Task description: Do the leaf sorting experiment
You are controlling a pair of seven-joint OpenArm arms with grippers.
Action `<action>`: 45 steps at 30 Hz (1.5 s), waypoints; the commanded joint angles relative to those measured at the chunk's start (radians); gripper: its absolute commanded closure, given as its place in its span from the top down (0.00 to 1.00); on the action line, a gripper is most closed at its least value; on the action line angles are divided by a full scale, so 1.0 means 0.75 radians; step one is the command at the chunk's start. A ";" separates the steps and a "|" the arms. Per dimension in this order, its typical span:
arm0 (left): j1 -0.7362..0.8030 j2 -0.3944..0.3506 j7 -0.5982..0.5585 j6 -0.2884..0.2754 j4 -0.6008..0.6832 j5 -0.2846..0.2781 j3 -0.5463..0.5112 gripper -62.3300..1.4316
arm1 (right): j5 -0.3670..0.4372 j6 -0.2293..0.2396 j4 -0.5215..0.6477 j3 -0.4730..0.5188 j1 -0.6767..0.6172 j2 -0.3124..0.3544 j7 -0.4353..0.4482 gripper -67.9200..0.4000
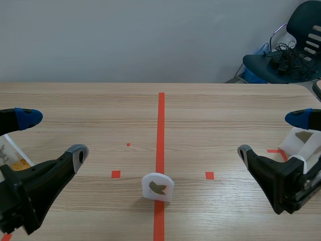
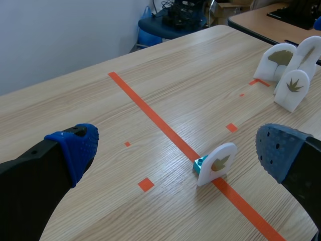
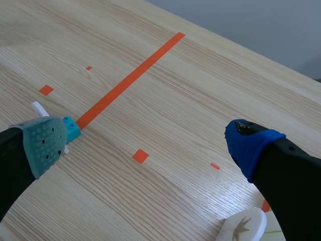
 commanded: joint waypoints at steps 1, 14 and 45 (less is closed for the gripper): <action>-0.001 0.003 -0.024 -0.004 0.023 -0.008 -0.003 1.00 | 0.010 0.026 0.010 -0.030 0.066 0.006 -0.004 1.00; -0.004 0.003 -0.024 -0.004 0.023 -0.008 -0.003 1.00 | 0.008 0.036 -0.246 -0.432 0.427 -0.056 -0.093 1.00; -0.004 0.003 -0.024 -0.004 0.023 -0.009 -0.003 1.00 | -0.341 -0.016 -0.867 -0.958 0.799 -0.365 0.002 0.26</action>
